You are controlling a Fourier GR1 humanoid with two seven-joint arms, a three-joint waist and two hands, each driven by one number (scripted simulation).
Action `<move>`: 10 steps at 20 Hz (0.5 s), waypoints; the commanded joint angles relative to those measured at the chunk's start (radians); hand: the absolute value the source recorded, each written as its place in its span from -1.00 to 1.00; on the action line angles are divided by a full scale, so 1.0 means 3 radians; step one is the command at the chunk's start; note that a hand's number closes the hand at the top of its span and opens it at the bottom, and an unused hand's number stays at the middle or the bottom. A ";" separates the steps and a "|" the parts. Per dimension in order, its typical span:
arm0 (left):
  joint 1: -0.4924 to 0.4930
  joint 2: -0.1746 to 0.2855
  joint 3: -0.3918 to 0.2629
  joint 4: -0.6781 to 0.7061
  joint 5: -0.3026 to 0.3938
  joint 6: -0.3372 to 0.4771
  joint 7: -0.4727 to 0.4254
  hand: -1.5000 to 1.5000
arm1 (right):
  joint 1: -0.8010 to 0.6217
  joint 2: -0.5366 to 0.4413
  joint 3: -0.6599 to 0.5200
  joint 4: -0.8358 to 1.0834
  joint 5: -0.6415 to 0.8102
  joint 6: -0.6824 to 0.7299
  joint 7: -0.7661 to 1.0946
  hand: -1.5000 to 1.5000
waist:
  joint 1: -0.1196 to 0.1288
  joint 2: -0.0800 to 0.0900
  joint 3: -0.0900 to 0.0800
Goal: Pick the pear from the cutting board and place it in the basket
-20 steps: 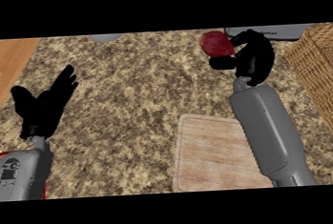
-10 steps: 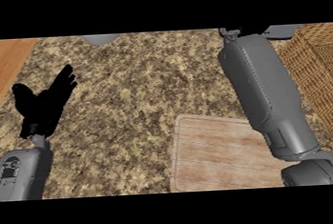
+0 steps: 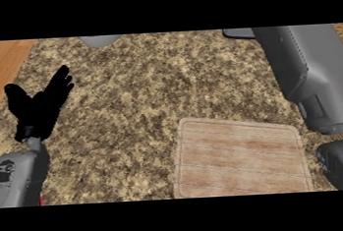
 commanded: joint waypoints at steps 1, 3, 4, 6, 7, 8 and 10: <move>-0.0074 -0.0034 -0.0008 0.0001 0.0020 0.0012 0.0051 0.00 | -0.0259 -0.0150 -0.0076 0.0244 0.0258 -0.0161 0.0599 1.00 | -0.0002 0.0003 0.0000; 0.0084 -0.0035 -0.0010 0.0029 0.0014 -0.0037 -0.0087 0.00 | -0.0200 -0.0372 -0.0174 0.0345 0.0251 -0.0189 0.0475 1.00 | 0.0011 0.0018 0.0001; -0.0041 0.0014 0.0002 -0.0011 0.0002 -0.0006 0.0056 0.00 | -0.0207 -0.0397 -0.0156 0.0439 0.0329 -0.0097 0.0505 1.00 | -0.0015 0.0005 0.0003; 0.0033 -0.0064 -0.0055 0.0000 -0.0057 0.0036 -0.0057 0.00 | -0.0253 -0.0514 -0.0145 0.0521 0.0479 0.0026 0.0648 1.00 | -0.0027 0.0000 0.0000; 0.0116 0.0079 0.0065 0.0018 0.0030 -0.0076 -0.0067 0.00 | -0.0239 -0.0606 -0.0218 0.0523 0.0414 0.0036 0.0577 1.00 | -0.0036 -0.0014 0.0002; 0.0090 0.0052 0.0047 0.0006 0.0007 -0.0040 -0.0069 0.00 | -0.0268 -0.0644 -0.0229 0.0578 0.0472 0.0036 0.0660 1.00 | -0.0002 0.0005 0.0001; 0.0062 0.0010 0.0043 0.0014 0.0062 -0.0067 -0.0041 0.00 | -0.0145 -0.0671 -0.0216 0.0609 0.0568 -0.0004 0.0734 1.00 | -0.0069 -0.0018 0.0003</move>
